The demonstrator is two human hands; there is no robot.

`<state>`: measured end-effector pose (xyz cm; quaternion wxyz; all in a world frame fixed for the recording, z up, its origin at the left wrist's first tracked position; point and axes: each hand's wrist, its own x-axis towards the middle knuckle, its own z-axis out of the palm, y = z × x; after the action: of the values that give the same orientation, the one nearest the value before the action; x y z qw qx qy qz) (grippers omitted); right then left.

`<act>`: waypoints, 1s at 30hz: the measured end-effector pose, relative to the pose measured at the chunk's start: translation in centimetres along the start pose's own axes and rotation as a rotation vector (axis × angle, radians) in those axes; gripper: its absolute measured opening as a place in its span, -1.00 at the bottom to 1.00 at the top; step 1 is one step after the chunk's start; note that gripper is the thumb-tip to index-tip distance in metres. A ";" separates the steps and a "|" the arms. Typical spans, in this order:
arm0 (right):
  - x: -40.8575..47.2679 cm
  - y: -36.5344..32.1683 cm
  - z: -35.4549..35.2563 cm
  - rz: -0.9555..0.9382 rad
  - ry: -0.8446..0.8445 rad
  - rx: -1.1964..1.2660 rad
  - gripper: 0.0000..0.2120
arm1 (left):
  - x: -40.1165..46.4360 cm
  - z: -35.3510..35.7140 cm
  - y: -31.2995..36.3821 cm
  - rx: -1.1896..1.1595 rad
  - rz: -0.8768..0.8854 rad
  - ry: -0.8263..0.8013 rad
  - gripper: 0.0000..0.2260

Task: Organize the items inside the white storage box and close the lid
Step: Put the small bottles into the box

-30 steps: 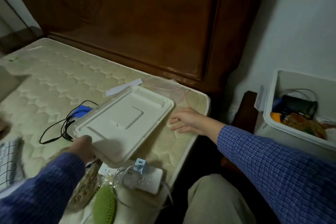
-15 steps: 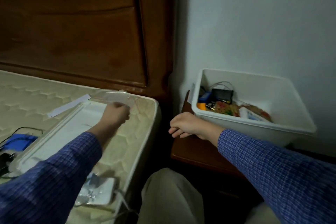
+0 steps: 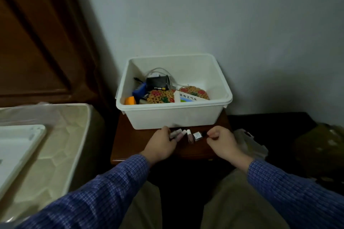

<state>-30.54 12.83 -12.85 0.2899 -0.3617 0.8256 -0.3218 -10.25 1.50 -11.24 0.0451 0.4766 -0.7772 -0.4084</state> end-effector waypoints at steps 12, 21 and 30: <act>3.6 2.2 2.6 -0.173 -0.088 -0.240 -0.51 | 3.1 4.0 0.2 0.312 -0.103 0.182 -0.59; 4.6 2.0 4.0 -0.072 -0.091 -0.145 -0.60 | 3.9 4.8 -0.6 0.448 0.011 0.143 -0.64; 5.1 0.2 4.8 -0.011 -0.105 -0.412 -0.85 | 5.3 5.3 -0.2 0.668 0.040 0.037 -0.65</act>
<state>-30.09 7.43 -17.30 0.2507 -0.4339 0.8558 -0.1287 -15.39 0.52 -16.59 -0.0915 0.4569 -0.8764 -0.1215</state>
